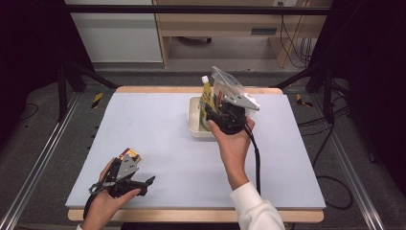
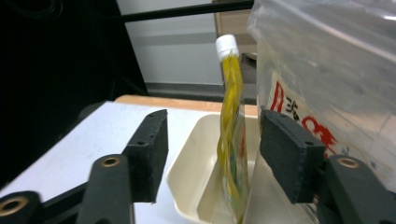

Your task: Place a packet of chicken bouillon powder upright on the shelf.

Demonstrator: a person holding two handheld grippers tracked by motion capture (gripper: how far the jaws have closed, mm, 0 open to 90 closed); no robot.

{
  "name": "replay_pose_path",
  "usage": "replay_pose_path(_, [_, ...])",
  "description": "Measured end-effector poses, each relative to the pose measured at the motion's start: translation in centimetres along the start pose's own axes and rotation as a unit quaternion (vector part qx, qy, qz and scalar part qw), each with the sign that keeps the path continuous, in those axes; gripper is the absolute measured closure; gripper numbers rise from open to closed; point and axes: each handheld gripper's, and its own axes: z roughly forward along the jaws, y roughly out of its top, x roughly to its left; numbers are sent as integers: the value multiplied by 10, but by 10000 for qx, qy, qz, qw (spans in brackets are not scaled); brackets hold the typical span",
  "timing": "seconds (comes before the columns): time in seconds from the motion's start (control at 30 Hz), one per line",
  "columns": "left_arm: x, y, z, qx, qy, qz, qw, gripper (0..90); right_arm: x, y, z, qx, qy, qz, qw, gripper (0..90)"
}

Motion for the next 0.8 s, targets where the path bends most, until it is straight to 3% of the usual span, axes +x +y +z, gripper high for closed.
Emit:
replay_pose_path(0.4, [4,-2,-3,-77,-23,33,10000,41,-7,-32,-20,80,167,-336,9993,274])
replay_pose_path(0.53, [5,-3,-4,-13,-124,26,9999,38,-9,-40,-22,155,134,-458,9987,260])
replay_pose_path(0.8, [6,-3,-5,-7,-98,-26,9999,43,-21,-66,-34,436,118,-687,9966,226])
